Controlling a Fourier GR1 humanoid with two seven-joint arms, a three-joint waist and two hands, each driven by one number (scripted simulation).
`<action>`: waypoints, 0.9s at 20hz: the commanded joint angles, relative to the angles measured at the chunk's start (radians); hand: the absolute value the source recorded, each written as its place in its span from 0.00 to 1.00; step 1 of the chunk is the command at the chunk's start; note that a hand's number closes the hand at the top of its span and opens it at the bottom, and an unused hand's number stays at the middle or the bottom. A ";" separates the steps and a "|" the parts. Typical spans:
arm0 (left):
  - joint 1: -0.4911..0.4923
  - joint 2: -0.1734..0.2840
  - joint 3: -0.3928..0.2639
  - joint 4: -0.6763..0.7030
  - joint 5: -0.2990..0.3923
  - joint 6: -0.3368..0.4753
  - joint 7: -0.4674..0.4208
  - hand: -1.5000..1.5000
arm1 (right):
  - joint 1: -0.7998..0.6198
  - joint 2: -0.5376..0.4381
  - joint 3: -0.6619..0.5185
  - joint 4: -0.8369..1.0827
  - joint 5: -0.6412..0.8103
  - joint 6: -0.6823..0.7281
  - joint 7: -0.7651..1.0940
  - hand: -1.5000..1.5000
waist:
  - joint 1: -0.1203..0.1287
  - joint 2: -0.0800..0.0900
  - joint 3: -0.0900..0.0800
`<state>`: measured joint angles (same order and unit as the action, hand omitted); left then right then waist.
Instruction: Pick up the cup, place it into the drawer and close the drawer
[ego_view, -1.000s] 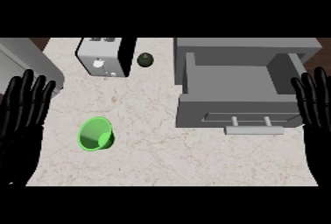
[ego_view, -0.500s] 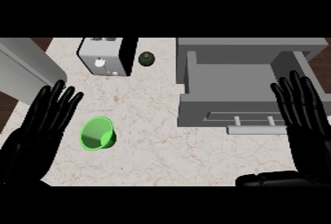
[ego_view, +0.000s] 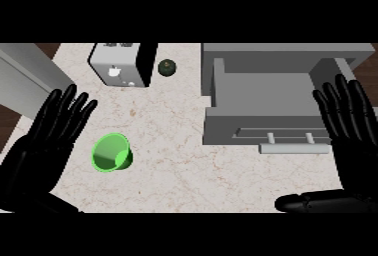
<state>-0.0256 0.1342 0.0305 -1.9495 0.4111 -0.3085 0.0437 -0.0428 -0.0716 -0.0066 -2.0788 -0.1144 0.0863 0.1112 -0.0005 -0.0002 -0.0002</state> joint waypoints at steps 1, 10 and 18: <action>0.000 -0.030 -0.020 -0.015 -0.040 0.019 0.006 0.00 | -0.083 -0.009 -0.033 0.059 -0.012 -0.004 0.015 0.00 | 0.002 0.000 0.000; -0.023 -0.052 -0.003 0.137 -0.100 -0.001 -0.071 0.00 | -0.074 -0.006 -0.035 -0.004 -0.016 -0.011 0.057 0.00 | -0.002 0.000 0.000; 0.070 -0.043 -0.002 0.082 -0.126 -0.010 -0.035 0.00 | -0.090 0.037 0.039 -0.034 0.069 -0.070 0.093 0.00 | 0.002 0.000 0.000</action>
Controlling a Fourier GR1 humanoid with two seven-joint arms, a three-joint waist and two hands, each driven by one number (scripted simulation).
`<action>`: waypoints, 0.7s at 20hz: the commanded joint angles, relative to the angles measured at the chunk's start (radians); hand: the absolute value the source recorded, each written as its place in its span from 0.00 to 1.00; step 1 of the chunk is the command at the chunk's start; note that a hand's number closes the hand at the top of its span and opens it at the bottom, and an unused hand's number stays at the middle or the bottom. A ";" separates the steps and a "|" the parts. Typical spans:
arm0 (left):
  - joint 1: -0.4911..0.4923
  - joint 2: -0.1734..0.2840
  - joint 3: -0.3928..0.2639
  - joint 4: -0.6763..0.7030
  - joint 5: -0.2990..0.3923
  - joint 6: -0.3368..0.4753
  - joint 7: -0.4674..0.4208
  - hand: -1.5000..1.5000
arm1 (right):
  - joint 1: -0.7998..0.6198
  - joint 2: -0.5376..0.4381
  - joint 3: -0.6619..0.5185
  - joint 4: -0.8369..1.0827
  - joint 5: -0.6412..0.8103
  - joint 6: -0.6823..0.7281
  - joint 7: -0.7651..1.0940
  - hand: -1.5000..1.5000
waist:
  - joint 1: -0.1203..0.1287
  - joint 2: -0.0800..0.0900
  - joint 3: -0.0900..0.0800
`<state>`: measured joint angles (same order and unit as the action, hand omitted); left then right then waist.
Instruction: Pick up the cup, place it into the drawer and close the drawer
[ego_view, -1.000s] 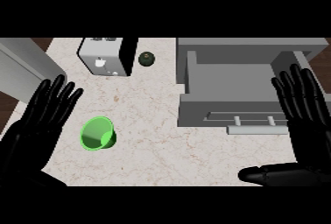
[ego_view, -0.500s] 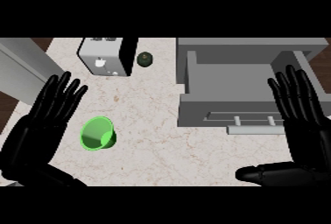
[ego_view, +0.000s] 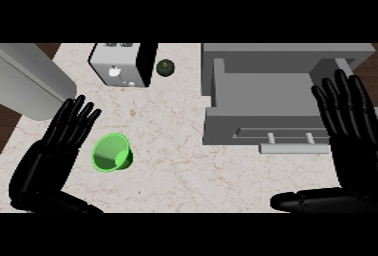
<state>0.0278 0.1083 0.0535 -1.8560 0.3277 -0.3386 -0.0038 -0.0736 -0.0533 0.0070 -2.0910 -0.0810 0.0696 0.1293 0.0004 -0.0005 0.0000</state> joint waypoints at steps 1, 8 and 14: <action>-0.016 0.011 0.017 0.044 -0.004 0.012 0.042 0.00 | -0.107 -0.029 -0.066 0.096 -0.036 0.007 0.011 0.00 | 0.002 0.001 0.000; -0.009 -0.002 0.054 0.271 -0.126 -0.018 -0.183 0.00 | 0.014 -0.004 -0.013 0.053 -0.002 0.026 -0.058 0.00 | -0.002 0.001 0.000; 0.027 0.065 0.107 0.396 -0.123 -0.113 -0.282 0.00 | 0.022 -0.024 -0.049 0.023 -0.055 0.047 -0.026 0.00 | -0.003 0.001 0.000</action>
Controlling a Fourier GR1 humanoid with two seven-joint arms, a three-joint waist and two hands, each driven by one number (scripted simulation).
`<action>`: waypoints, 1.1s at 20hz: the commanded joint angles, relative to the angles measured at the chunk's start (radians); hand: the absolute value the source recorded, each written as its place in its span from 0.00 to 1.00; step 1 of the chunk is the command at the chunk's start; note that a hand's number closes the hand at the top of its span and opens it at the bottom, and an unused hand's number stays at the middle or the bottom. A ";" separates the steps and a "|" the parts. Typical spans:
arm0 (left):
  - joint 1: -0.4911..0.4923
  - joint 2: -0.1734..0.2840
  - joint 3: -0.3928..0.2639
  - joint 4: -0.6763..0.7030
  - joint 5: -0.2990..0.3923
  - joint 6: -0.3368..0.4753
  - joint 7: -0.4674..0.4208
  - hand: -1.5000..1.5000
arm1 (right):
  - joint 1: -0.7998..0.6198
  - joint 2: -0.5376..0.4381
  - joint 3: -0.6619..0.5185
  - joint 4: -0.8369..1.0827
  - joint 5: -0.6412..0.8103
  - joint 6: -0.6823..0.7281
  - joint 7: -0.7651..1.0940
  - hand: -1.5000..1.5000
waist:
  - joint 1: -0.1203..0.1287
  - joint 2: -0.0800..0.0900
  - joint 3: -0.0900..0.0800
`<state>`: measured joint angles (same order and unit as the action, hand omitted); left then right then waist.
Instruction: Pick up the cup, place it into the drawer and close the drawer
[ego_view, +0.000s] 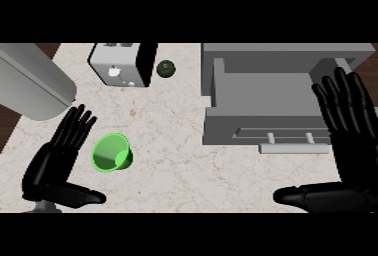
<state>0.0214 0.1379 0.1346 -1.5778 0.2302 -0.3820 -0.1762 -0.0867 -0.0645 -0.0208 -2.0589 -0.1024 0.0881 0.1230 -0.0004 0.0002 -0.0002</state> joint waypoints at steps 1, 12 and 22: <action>-0.029 0.012 0.012 0.143 -0.060 -0.024 -0.101 0.00 | -0.059 0.008 0.001 0.060 0.033 -0.028 -0.001 0.00 | 0.001 0.000 0.000; -0.169 0.083 0.066 0.516 -0.129 -0.076 -0.298 0.00 | -0.027 -0.031 -0.031 -0.036 -0.040 0.022 0.058 0.00 | -0.003 0.000 0.000; -0.152 0.025 0.039 0.534 -0.151 -0.010 -0.340 0.00 | -0.049 -0.014 -0.033 -0.010 -0.054 0.009 0.070 0.00 | 0.001 -0.001 0.000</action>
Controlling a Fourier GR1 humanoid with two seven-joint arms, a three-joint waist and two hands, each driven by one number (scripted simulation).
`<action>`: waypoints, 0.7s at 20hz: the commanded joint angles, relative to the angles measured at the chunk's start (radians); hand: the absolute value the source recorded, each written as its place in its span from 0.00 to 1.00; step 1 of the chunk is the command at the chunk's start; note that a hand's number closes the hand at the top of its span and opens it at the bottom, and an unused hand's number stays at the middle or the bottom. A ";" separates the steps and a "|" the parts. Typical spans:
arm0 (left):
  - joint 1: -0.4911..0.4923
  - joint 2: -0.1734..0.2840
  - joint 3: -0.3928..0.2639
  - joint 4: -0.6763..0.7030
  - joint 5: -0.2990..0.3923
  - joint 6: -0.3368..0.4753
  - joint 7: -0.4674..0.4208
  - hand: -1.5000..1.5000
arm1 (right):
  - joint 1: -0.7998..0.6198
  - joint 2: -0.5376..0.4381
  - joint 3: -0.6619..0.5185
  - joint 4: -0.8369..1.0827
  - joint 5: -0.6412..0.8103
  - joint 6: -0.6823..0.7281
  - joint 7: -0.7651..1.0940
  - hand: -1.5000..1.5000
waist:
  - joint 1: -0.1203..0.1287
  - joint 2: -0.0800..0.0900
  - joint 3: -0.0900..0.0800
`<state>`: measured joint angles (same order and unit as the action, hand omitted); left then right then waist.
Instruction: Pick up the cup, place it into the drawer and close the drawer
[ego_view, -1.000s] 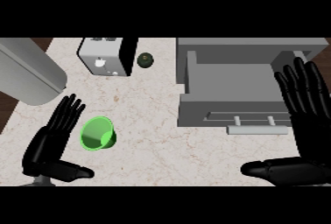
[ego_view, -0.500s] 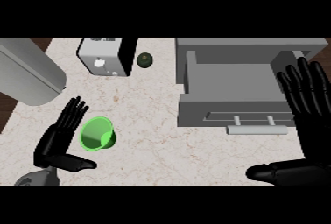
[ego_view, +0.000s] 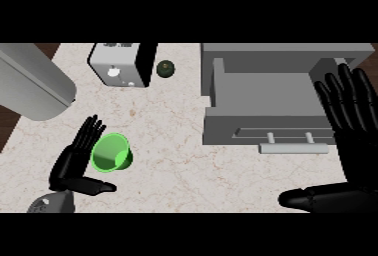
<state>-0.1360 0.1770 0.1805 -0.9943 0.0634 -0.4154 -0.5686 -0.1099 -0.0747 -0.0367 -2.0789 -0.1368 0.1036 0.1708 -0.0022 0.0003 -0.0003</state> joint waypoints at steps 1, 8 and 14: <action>-0.108 0.006 0.023 0.237 -0.050 0.029 -0.151 0.00 | -0.071 -0.028 -0.036 0.068 -0.029 0.021 -0.001 0.00 | -0.004 0.002 -0.001; -0.147 0.055 0.029 0.381 -0.063 -0.008 -0.236 0.00 | 0.047 -0.040 -0.062 0.014 -0.074 0.081 -0.039 0.00 | -0.004 0.001 0.000; -0.142 0.064 0.006 0.382 -0.066 -0.023 -0.245 0.00 | 0.005 -0.018 -0.038 0.038 -0.030 0.038 -0.027 0.00 | 0.001 0.000 0.000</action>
<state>-0.3018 0.2241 0.1976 -0.6025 -0.0073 -0.3743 -0.7733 -0.1022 -0.0779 -0.0425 -2.0775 -0.1464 0.1208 0.1697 -0.0047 0.0010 -0.0007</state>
